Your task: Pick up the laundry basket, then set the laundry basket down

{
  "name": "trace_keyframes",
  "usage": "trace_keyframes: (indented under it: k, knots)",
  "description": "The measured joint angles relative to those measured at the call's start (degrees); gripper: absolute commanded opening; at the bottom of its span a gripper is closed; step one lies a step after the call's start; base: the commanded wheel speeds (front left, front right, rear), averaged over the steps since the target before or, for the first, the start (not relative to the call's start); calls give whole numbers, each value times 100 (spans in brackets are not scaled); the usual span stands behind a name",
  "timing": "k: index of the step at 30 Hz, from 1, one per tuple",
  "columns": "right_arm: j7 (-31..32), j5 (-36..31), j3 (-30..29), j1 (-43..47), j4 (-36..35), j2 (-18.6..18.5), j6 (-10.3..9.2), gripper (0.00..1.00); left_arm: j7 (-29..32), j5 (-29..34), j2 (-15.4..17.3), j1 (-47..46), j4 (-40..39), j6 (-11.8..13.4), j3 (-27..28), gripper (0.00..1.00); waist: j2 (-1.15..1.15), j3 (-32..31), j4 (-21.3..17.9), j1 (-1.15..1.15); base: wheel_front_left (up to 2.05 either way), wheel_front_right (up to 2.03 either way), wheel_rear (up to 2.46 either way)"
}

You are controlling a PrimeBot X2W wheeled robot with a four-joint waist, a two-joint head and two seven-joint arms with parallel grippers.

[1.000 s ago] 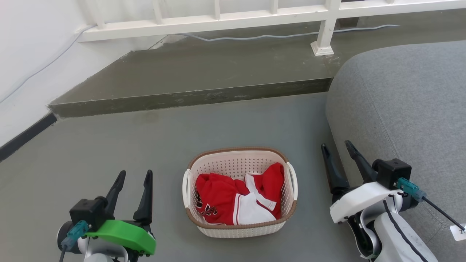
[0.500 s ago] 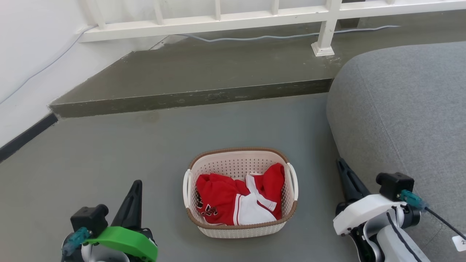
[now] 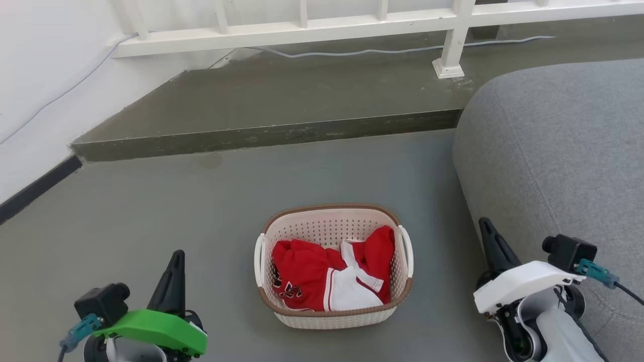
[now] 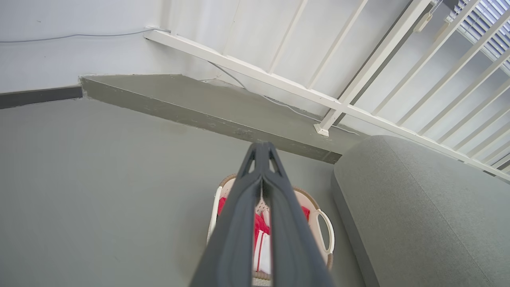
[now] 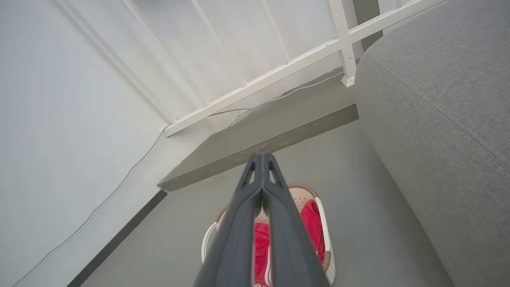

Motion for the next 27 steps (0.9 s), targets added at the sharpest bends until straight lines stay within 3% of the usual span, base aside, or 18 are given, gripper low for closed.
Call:
trace_keyframes:
  k: [27]
  knots:
    - [549,1747,-582,0,-156,26,99,0,524,-1685,-19,-4,-1,0,389,0,0,-5,53,0,0,0,0]
